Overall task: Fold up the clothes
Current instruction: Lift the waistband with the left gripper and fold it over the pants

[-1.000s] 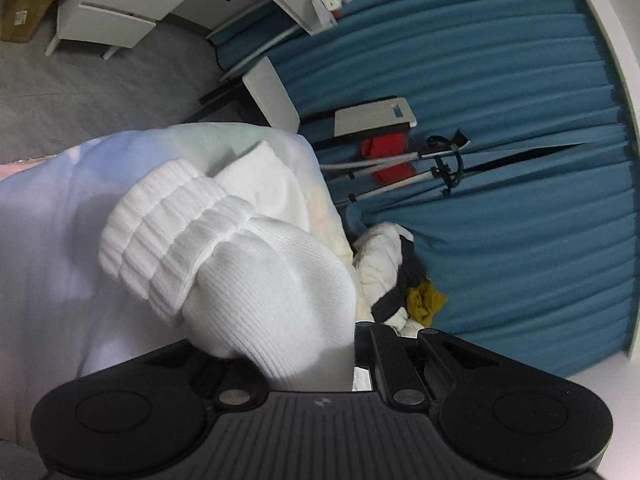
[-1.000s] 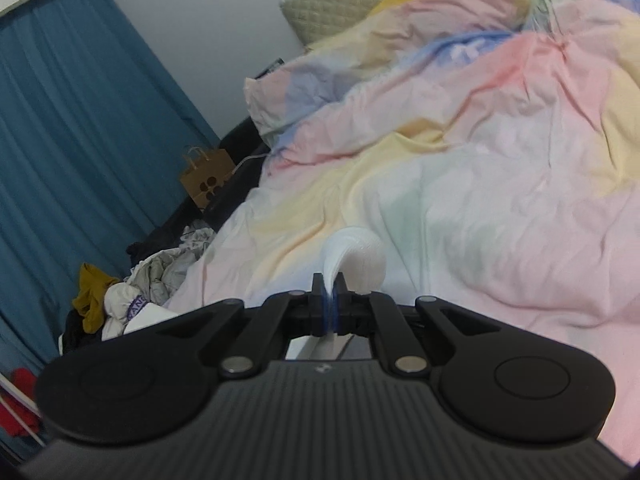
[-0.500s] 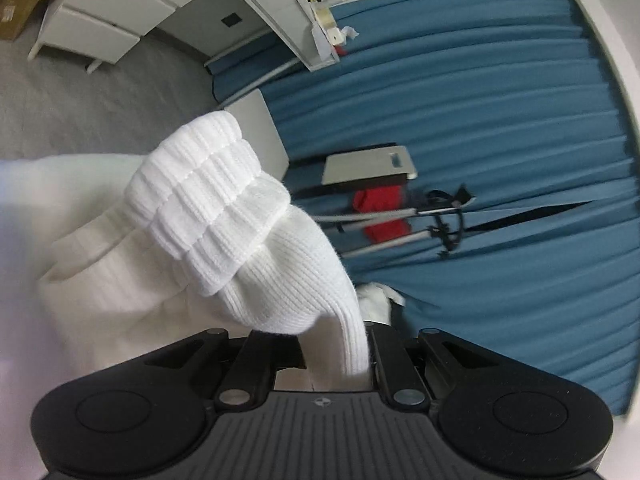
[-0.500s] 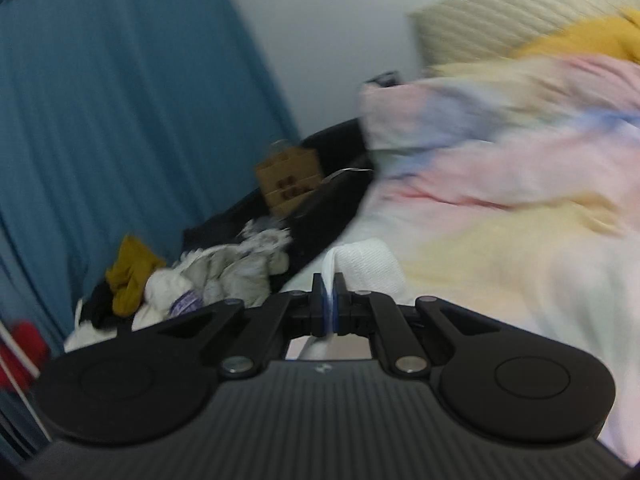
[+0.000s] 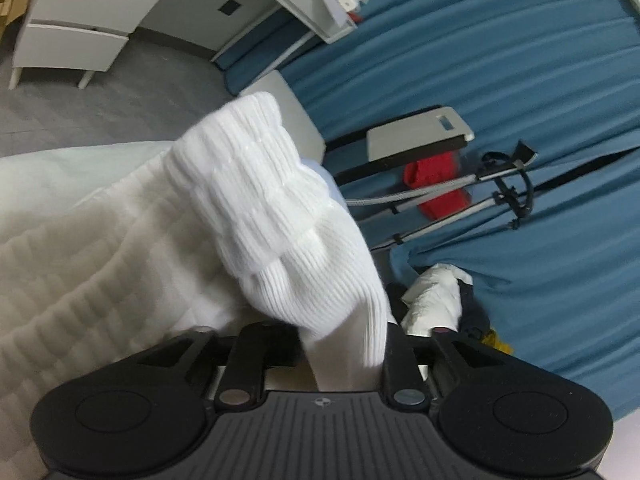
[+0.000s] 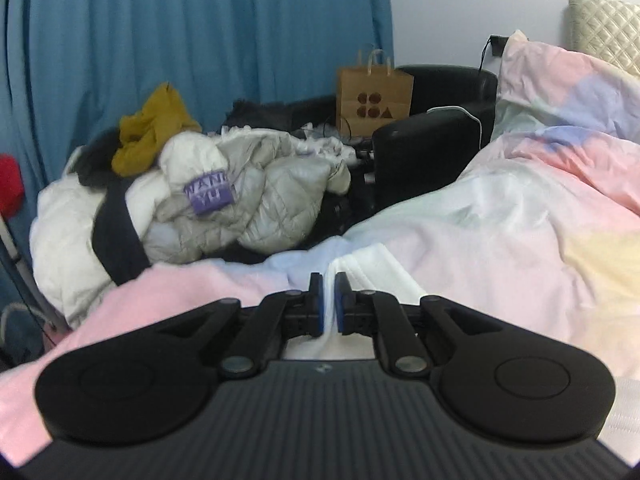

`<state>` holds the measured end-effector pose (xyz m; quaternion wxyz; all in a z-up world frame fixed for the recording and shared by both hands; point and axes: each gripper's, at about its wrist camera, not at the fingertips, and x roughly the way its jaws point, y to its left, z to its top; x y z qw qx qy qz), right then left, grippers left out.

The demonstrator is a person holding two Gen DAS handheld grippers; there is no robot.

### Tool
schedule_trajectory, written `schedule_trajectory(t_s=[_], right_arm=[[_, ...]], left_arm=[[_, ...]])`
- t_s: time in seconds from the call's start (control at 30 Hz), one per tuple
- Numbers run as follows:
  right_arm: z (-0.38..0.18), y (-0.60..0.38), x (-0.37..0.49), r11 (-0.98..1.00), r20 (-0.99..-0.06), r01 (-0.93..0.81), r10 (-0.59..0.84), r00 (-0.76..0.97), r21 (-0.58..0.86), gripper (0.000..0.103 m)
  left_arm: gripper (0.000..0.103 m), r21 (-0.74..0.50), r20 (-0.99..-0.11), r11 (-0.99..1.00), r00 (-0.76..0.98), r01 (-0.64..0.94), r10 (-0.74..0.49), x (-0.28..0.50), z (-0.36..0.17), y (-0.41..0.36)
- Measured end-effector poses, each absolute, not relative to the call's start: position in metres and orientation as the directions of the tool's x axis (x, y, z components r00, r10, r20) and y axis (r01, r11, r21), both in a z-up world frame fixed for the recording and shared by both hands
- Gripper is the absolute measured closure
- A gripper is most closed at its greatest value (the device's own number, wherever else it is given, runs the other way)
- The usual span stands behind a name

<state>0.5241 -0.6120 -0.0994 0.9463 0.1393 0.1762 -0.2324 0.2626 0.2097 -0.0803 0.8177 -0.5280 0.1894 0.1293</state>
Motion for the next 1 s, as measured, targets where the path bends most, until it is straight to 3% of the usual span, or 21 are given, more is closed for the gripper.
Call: schedule_trajectory(t_s=[0.1, 0.17, 0.23, 0.27, 0.4, 0.5, 0.57, 0.87, 1.0], right_arm=[[-0.088, -0.618, 0.494, 0.855, -0.338, 0.46, -0.371, 0.865, 0.24, 0.077], [-0.081, -0.625, 0.47, 0.843, -0.325, 0.454, -0.36, 0.874, 0.288, 0.052], [-0.075, -0.631, 0.447, 0.83, -0.31, 0.447, -0.35, 0.884, 0.335, 0.037], [-0.071, -0.635, 0.435, 0.822, -0.303, 0.442, -0.346, 0.888, 0.358, 0.036], [-0.084, -0.651, 0.374, 0.716, -0.331, 0.463, -0.33, 0.884, 0.523, 0.027], [-0.106, -0.66, 0.334, 0.602, -0.366, 0.477, -0.307, 0.878, 0.64, 0.026], [-0.119, -0.661, 0.333, 0.582, -0.372, 0.456, -0.266, 0.889, 0.674, 0.026], [-0.176, -0.668, 0.331, 0.465, -0.374, 0.364, -0.074, 0.925, 0.807, 0.026], [-0.201, -0.671, 0.331, 0.401, -0.361, 0.326, 0.011, 0.933, 0.856, 0.026]], left_arm=[[0.054, -0.824, -0.411, 0.429, 0.912, -0.371, 0.001, 0.257, -0.075, 0.209], [0.039, -0.817, -0.394, 0.457, 0.919, -0.35, 0.0, 0.249, -0.067, 0.206], [0.032, -0.802, -0.384, 0.497, 0.924, -0.332, -0.002, 0.237, -0.057, 0.198], [0.025, -0.794, -0.386, 0.511, 0.922, -0.328, -0.008, 0.231, -0.053, 0.194], [0.021, -0.782, -0.46, 0.512, 0.884, -0.356, -0.089, 0.202, -0.042, 0.18], [0.02, -0.827, -0.485, 0.405, 0.859, -0.39, -0.163, 0.174, -0.045, 0.181], [0.014, -0.855, -0.482, 0.321, 0.853, -0.408, -0.199, 0.155, -0.052, 0.184], [0.013, -0.826, -0.559, 0.116, 0.773, -0.552, -0.301, 0.15, -0.127, 0.187], [0.015, -0.837, -0.545, 0.108, 0.797, -0.537, -0.261, 0.176, -0.137, 0.19]])
